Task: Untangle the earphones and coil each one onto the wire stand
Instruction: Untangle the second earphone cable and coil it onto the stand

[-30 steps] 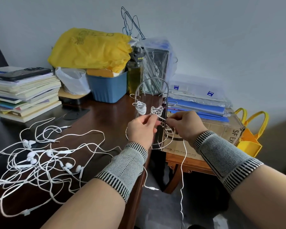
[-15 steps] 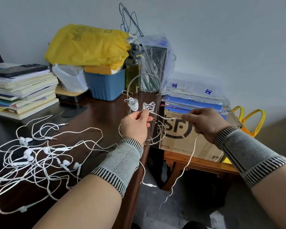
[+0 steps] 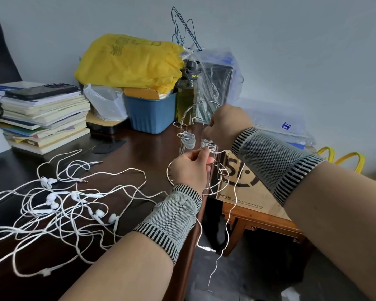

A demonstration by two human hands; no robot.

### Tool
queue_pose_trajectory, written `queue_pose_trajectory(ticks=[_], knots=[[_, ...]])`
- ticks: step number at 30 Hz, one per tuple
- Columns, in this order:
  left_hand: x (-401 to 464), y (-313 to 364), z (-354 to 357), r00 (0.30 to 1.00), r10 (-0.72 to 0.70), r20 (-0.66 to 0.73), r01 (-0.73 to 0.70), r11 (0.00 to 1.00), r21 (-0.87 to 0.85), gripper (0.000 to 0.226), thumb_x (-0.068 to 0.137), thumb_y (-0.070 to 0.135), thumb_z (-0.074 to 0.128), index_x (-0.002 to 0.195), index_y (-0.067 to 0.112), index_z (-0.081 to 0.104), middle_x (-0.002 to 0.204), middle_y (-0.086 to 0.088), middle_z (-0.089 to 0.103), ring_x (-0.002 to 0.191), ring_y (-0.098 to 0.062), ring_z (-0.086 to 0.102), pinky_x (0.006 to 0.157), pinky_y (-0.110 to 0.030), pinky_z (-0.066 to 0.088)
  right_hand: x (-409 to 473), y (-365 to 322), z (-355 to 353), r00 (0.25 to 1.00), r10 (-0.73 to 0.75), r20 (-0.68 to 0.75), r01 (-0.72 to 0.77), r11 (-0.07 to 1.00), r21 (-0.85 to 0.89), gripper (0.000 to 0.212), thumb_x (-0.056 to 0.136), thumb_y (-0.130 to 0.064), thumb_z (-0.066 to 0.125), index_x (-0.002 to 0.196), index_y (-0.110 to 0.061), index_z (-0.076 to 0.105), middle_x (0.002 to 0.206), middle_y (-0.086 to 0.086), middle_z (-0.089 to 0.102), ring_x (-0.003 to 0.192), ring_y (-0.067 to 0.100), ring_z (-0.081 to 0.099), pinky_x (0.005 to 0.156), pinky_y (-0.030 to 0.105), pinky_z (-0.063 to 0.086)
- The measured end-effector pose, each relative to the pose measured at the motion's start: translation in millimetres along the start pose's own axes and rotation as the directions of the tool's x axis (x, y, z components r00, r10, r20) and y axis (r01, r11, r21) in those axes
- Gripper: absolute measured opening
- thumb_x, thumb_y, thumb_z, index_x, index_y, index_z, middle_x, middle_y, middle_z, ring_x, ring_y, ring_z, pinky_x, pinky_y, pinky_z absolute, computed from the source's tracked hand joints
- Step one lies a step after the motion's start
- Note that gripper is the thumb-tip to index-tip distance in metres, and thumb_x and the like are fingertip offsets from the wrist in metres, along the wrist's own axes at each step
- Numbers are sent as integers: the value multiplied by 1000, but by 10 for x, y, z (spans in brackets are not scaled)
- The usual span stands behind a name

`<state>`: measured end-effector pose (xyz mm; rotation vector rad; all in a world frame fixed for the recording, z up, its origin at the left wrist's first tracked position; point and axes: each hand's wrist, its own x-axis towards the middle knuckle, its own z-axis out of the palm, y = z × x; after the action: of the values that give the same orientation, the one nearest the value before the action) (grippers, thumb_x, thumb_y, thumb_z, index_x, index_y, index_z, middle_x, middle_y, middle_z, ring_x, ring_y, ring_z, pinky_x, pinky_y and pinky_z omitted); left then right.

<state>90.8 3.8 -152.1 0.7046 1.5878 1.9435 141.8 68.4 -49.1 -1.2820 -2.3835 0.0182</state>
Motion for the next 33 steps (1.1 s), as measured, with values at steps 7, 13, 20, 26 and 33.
queue_pose_trajectory(ticks=[7, 13, 20, 26, 33], knots=[[-7, 11, 8, 999, 30, 9, -31, 999, 25, 17, 93, 21, 63, 82, 10, 70, 65, 8, 68, 41, 6, 51, 41, -8, 38, -49, -130, 101, 988, -152, 40, 154, 986, -66, 18, 87, -24, 60, 95, -10, 70, 86, 6, 68, 80, 22, 64, 74, 35, 57], [5, 84, -16, 997, -76, -6, 75, 994, -74, 40, 94, -6, 47, 59, 6, 62, 56, 0, 56, 50, -9, 54, 47, -14, 43, -536, 18, 156, 889, -448, -93, 438, 892, -115, 22, 91, -30, 55, 86, -18, 73, 88, -3, 54, 74, 14, 54, 65, 29, 44], [37, -54, 0, 995, 103, -4, -102, 988, 118, 19, 91, 21, 65, 76, 15, 76, 57, 3, 65, 49, -7, 54, 49, -23, 43, -786, 458, 383, 964, -173, -203, 225, 936, 271, 10, 88, -20, 66, 88, -17, 76, 78, -7, 54, 61, 4, 50, 57, 18, 40], [-55, -33, 24, 997, 69, 22, -71, 994, 80, 14, 95, 19, 58, 91, 19, 72, 74, 8, 73, 50, 2, 60, 47, -17, 45, -696, 593, 402, 995, 87, -54, -50, 873, 485, 13, 91, -21, 61, 86, -15, 71, 66, -7, 62, 64, 15, 61, 65, 31, 54], [-62, -73, 2, 997, 26, 67, -29, 999, 43, 26, 98, 13, 51, 119, 6, 65, 84, 1, 74, 67, -8, 72, 69, -27, 58, -571, 584, 458, 987, 150, 53, -150, 766, 625, 13, 91, -15, 59, 86, -19, 70, 63, -6, 60, 52, 11, 51, 57, 32, 50]])
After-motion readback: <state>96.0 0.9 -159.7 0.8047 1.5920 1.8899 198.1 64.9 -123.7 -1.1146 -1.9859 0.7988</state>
